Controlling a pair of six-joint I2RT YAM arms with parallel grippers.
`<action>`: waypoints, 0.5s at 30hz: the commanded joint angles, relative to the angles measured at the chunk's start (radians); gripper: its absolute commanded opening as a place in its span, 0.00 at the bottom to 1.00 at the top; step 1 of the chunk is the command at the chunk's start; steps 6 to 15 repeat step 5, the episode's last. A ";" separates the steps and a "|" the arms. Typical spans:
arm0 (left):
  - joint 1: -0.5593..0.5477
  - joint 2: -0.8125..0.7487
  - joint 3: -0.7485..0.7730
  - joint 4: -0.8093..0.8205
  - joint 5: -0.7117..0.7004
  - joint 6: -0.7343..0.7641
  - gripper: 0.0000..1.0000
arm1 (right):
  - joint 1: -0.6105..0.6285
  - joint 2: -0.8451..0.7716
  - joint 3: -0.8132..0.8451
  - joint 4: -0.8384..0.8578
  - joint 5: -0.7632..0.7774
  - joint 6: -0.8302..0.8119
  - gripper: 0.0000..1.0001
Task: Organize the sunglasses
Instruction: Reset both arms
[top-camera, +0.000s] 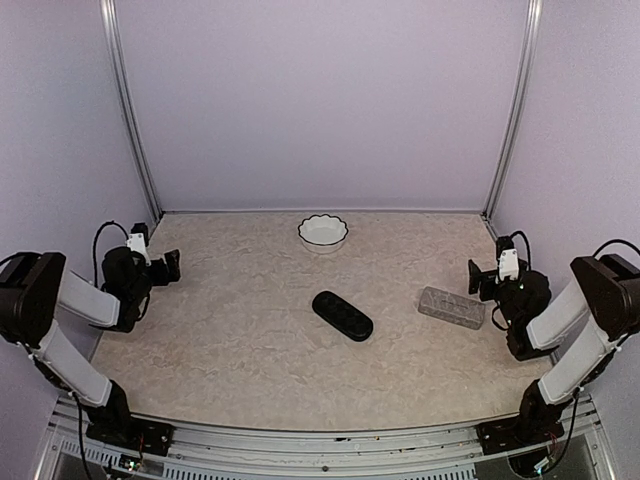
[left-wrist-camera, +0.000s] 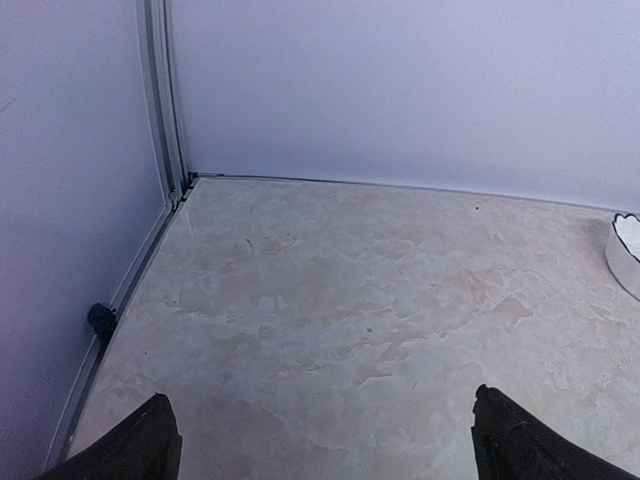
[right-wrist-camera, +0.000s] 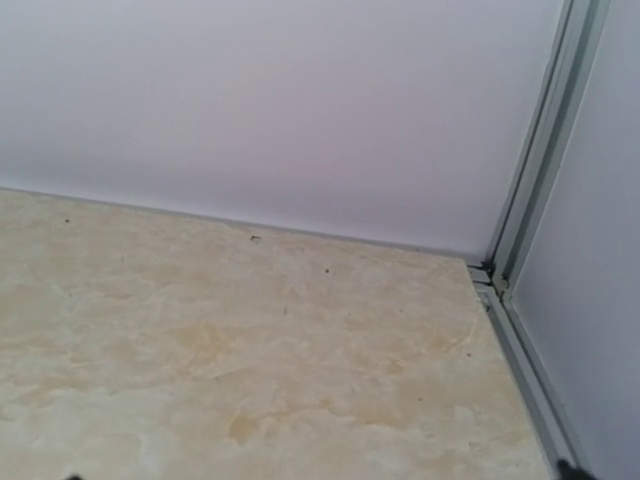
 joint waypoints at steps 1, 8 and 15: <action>0.019 0.004 -0.001 0.074 0.069 0.001 0.99 | -0.058 -0.002 0.043 -0.070 -0.066 0.044 1.00; 0.019 -0.013 -0.007 0.073 0.085 0.005 0.99 | -0.060 0.001 0.036 -0.050 -0.075 0.037 1.00; 0.019 -0.013 -0.007 0.073 0.085 0.005 0.99 | -0.060 0.001 0.036 -0.050 -0.075 0.037 1.00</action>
